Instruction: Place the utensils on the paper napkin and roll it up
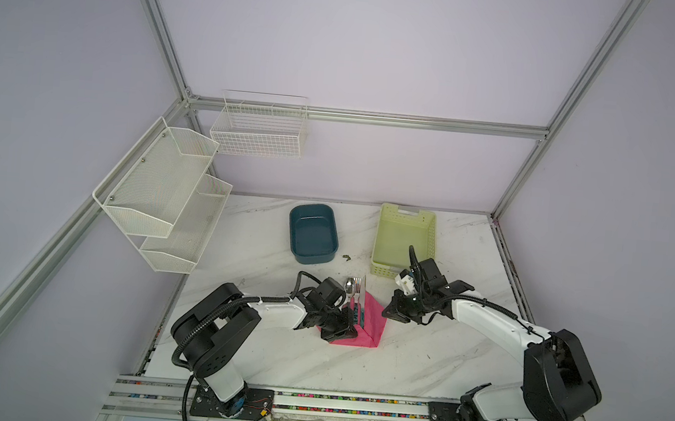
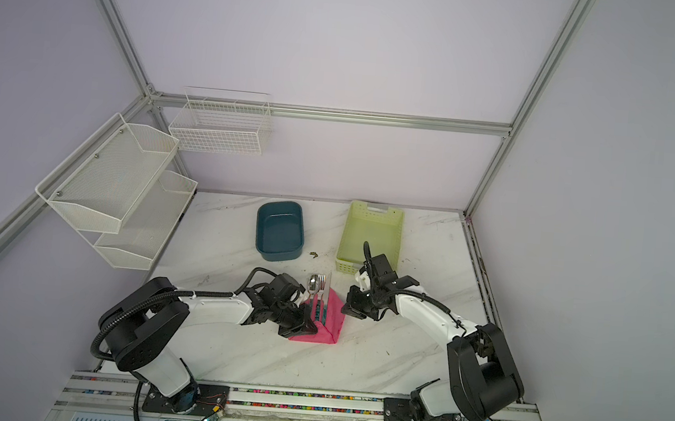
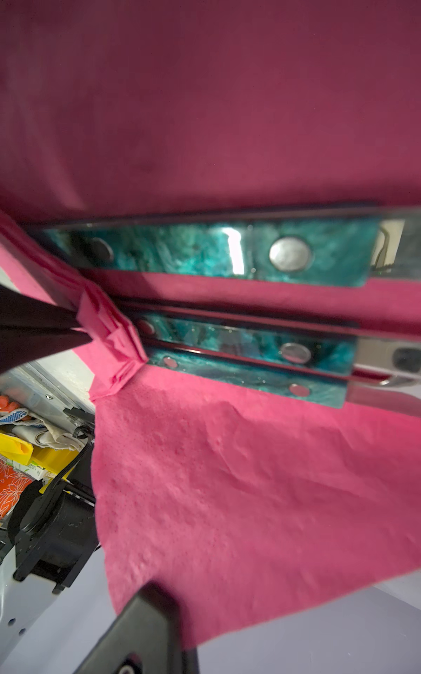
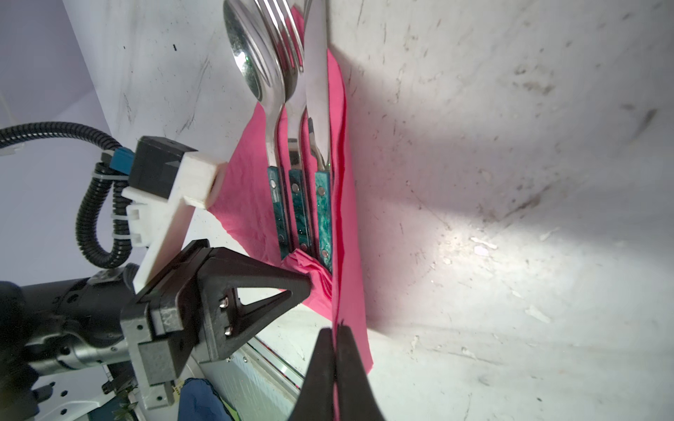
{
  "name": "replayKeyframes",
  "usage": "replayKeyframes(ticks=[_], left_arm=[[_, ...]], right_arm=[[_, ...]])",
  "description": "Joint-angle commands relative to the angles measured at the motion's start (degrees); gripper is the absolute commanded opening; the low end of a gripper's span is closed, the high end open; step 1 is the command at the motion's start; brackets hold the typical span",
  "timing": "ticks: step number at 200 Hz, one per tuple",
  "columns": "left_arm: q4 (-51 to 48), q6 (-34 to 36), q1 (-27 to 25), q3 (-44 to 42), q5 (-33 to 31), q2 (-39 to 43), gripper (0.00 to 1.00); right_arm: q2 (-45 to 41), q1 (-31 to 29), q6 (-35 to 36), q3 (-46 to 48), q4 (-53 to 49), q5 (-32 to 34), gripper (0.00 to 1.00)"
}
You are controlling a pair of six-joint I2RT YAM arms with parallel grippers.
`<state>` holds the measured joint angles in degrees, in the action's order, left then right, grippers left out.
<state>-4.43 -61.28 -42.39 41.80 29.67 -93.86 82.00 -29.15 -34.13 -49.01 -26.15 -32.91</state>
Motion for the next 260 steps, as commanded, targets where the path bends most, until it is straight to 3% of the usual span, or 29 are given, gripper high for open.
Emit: replayKeyframes(ticks=[1, 131, 260], left_arm=[[-1.1, 1.0, 0.5, 2.7, -1.0, -0.8, 0.00], [-1.1, 1.0, 0.4, 2.7, -0.9, -0.8, 0.00], [-0.6, 1.0, 0.5, 2.3, -0.8, -0.9, 0.00]], right_arm=[[-0.7, -0.8, -5.0, -0.6, 2.1, -1.6, 0.07], [2.8, -8.1, -18.1, -0.9, 15.2, 0.3, 0.05], [6.8, -10.4, -22.3, -0.4, 22.3, 1.0, 0.04]])
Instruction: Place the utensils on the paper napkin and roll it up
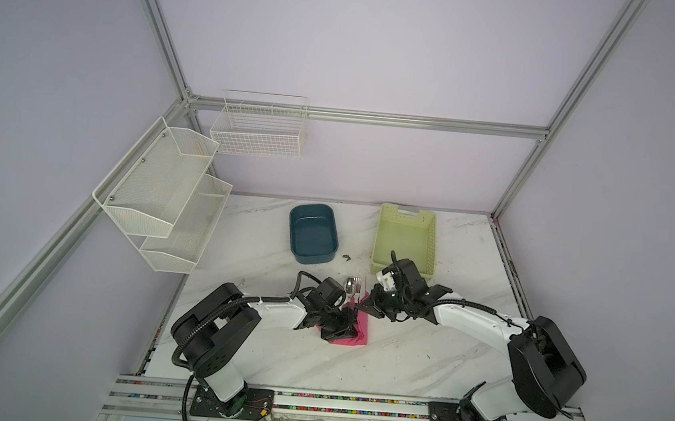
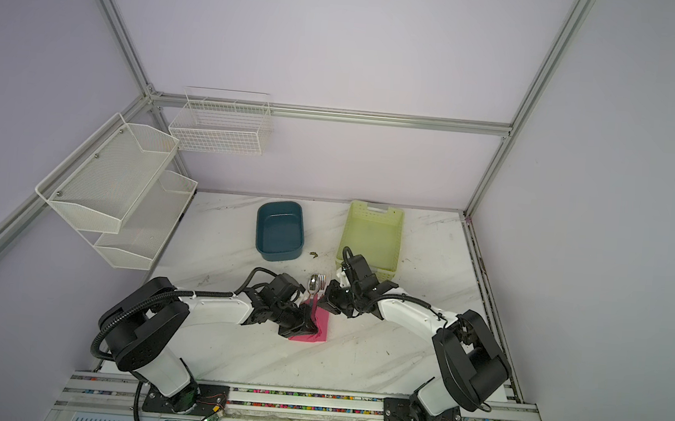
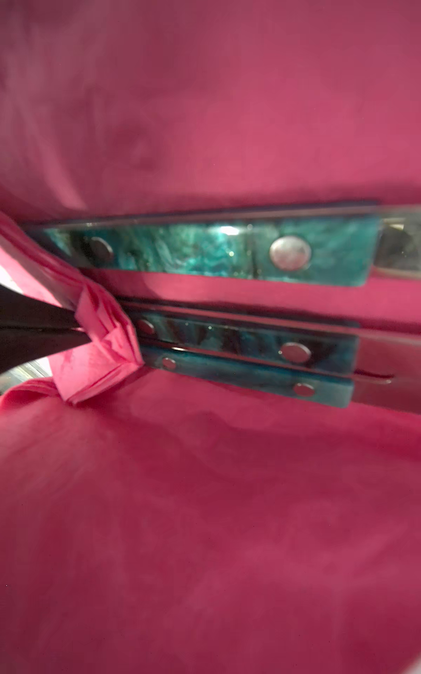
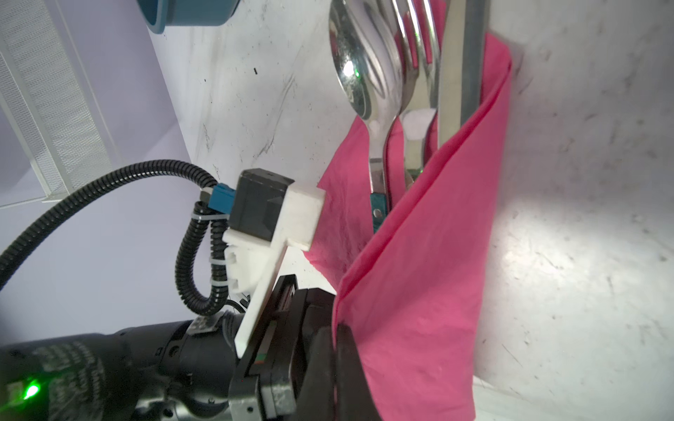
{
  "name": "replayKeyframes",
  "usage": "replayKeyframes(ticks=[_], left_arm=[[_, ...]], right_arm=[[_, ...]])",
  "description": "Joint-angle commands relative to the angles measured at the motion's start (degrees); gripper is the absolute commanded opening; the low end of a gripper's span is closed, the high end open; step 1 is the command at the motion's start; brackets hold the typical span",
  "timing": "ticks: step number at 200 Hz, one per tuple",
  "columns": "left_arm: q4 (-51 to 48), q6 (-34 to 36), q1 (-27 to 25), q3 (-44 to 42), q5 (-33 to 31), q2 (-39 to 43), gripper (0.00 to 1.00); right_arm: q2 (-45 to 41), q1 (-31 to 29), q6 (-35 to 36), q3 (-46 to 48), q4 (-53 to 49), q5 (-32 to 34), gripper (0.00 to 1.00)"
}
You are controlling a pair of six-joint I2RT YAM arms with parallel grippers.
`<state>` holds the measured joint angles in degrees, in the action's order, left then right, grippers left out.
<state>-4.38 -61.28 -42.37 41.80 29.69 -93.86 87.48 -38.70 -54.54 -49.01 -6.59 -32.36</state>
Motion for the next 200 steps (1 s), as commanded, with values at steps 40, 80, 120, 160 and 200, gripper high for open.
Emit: replayKeyframes(ticks=[40, 80, 120, 160, 200], left_arm=[[-0.4, 0.9, 0.4, 2.3, -0.8, -1.0, 0.00], [-0.5, 0.9, 0.4, 2.3, -0.9, -0.9, 0.00], [-0.8, 0.8, 0.5, 2.3, -1.2, -0.2, 0.00], [-1.3, 0.8, 0.4, 2.6, -1.3, 0.0, 0.00], [-2.4, 1.0, 0.5, 3.2, -1.3, 0.8, 0.02]], right_arm=[[3.2, -2.0, -2.4, -0.5, 4.5, 0.1, 0.04], [5.6, -3.0, -3.2, -0.1, 7.4, -0.3, 0.04], [8.6, -3.3, -2.0, 0.1, 8.0, -0.2, 0.03], [10.5, -3.3, -0.5, 0.2, 7.9, 0.5, 0.03], [12.3, -3.3, 0.4, 0.2, 8.2, 0.9, 0.02]])
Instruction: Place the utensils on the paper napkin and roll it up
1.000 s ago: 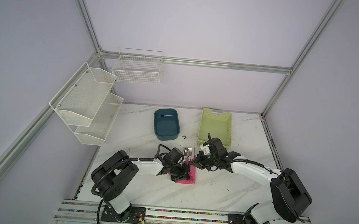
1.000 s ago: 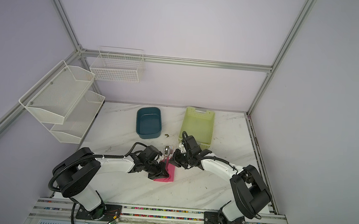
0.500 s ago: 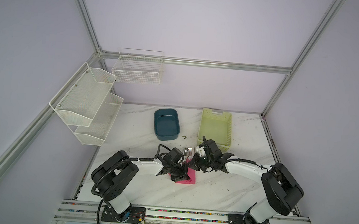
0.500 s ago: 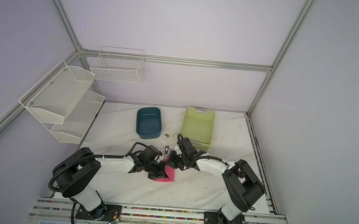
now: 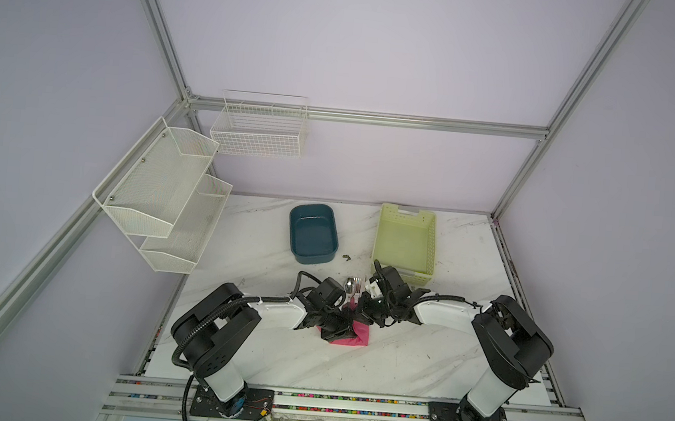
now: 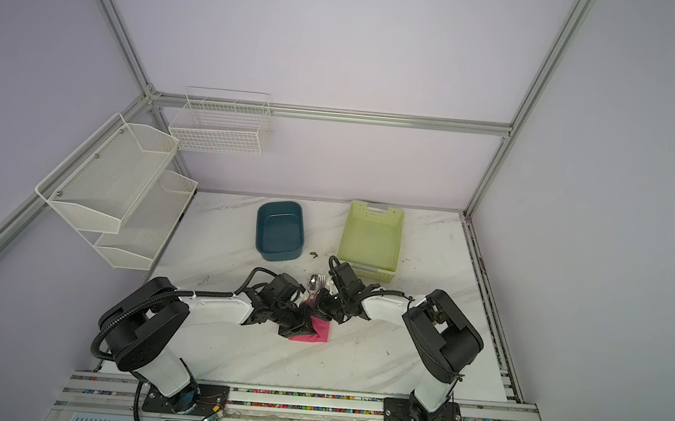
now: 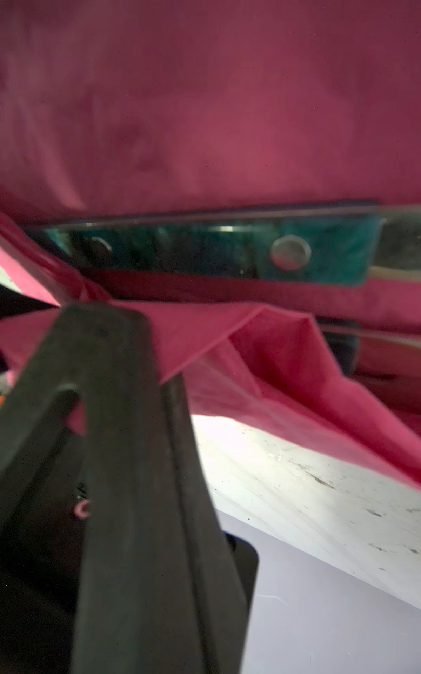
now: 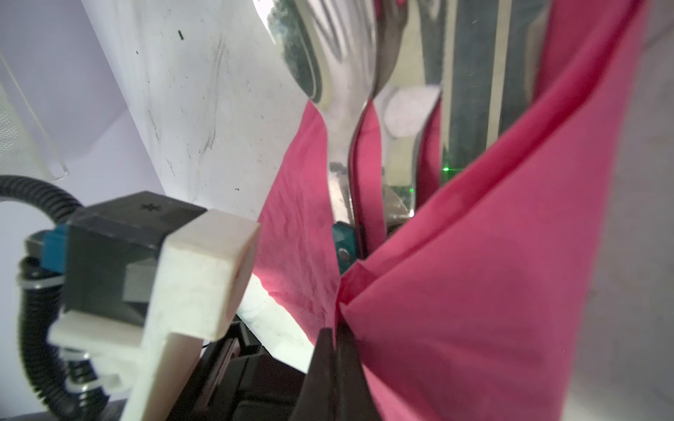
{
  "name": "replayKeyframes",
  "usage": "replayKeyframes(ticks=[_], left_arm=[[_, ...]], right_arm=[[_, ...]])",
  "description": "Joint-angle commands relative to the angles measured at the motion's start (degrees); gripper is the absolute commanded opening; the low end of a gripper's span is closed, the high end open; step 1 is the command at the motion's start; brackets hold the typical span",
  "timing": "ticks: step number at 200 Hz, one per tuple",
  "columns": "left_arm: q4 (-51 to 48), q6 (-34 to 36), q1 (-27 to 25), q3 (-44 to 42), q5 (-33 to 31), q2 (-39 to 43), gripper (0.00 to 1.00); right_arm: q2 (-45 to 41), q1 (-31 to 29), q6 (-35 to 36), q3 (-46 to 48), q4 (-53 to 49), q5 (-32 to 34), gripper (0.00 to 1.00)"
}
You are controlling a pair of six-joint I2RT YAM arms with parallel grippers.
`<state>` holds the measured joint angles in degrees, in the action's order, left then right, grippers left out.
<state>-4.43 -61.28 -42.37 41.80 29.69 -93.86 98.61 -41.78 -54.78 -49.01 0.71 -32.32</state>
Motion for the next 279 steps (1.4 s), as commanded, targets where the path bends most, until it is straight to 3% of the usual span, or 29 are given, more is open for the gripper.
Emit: replayKeyframes(ticks=[1, 138, 186, 279], left_arm=[[-2.4, 1.0, 0.4, 3.2, -1.3, 0.8, 0.02], [-15.5, 5.0, 0.7, 4.0, -6.7, 9.8, 0.08], [-17.7, 7.2, 0.7, 2.1, -4.9, 12.0, 0.09], [-17.1, 8.8, 0.9, 1.2, -6.6, 7.2, 0.07]], right_arm=[[1.2, -0.2, 0.7, 0.2, 0.9, 0.9, 0.02], [3.3, -0.2, 2.6, -0.9, -0.2, 0.9, 0.00], [3.3, -0.2, 2.6, -1.0, -0.4, 0.7, 0.00], [2.5, -0.2, 2.6, -1.9, -1.4, 0.8, 0.00]])
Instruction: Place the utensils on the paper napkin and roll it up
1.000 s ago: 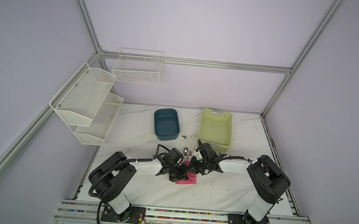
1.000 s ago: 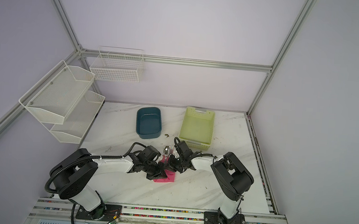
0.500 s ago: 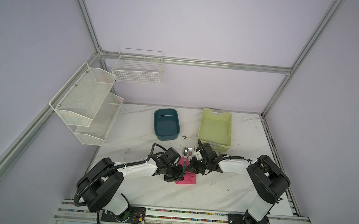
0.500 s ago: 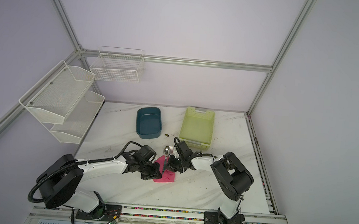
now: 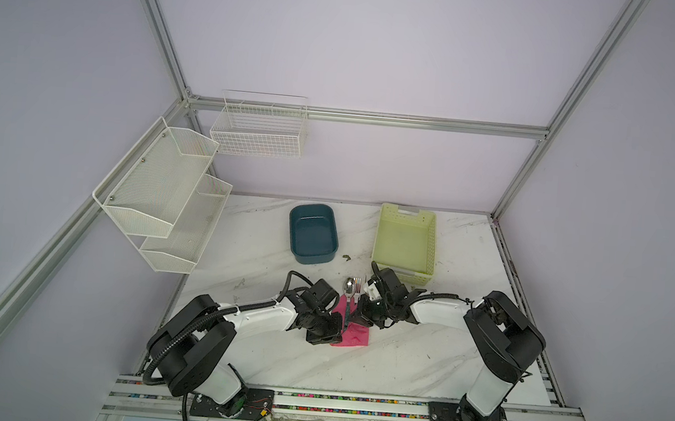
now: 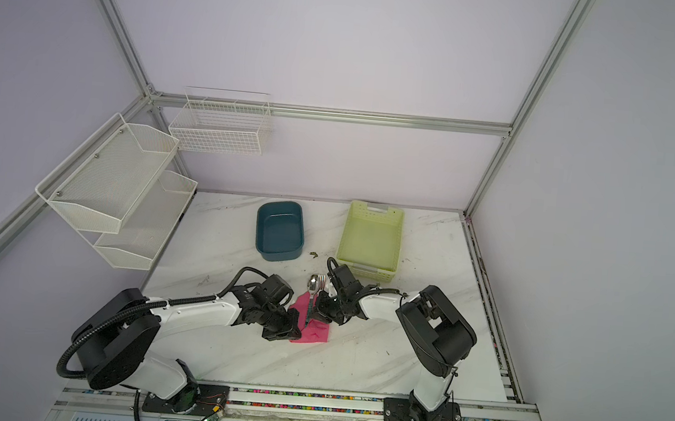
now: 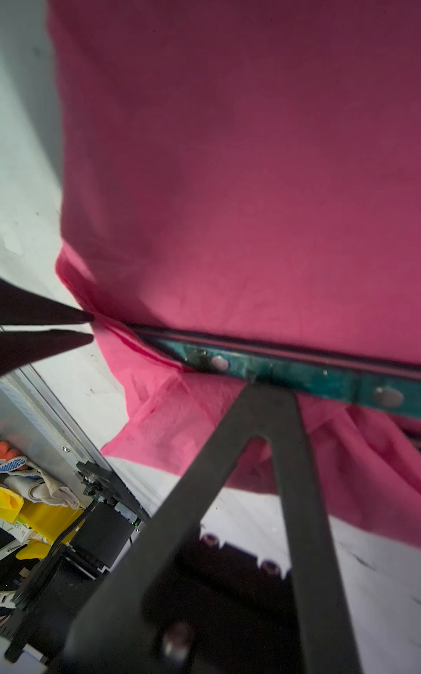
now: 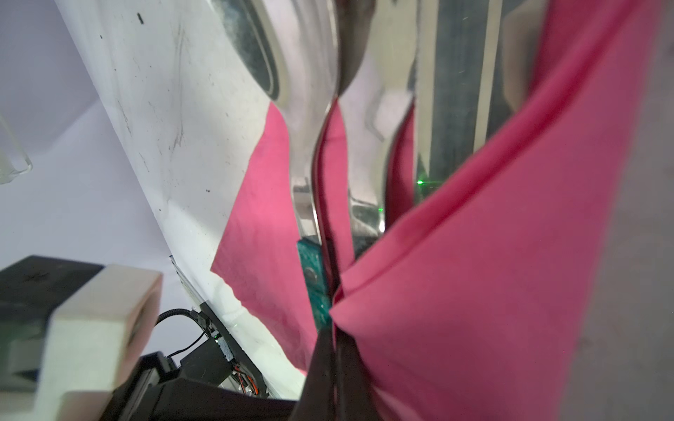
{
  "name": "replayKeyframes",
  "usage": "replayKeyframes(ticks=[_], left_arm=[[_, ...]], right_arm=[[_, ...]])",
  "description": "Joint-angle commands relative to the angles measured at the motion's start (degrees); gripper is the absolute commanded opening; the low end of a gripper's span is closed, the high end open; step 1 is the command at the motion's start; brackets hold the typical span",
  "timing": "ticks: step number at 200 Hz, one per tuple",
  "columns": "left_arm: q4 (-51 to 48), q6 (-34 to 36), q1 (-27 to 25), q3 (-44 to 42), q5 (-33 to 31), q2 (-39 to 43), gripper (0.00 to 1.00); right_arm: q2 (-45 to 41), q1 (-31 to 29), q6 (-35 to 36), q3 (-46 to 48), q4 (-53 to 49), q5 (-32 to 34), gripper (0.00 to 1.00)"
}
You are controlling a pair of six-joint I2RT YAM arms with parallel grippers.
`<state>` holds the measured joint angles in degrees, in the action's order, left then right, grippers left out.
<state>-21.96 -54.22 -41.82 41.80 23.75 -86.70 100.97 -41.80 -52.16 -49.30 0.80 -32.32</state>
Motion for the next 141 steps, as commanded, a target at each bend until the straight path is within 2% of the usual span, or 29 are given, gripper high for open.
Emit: replayKeyframes(ticks=[1, 141], left_arm=[[0.4, 1.7, 0.4, 1.2, -0.7, 0.0, 0.07], [2.4, 1.3, 0.7, 1.3, -0.6, -2.9, 0.06]], right_arm=[[0.1, -0.2, 0.0, -1.6, -1.6, 0.8, 0.00], [-5.5, -1.7, -3.2, -2.7, -2.6, 1.5, 0.00]])
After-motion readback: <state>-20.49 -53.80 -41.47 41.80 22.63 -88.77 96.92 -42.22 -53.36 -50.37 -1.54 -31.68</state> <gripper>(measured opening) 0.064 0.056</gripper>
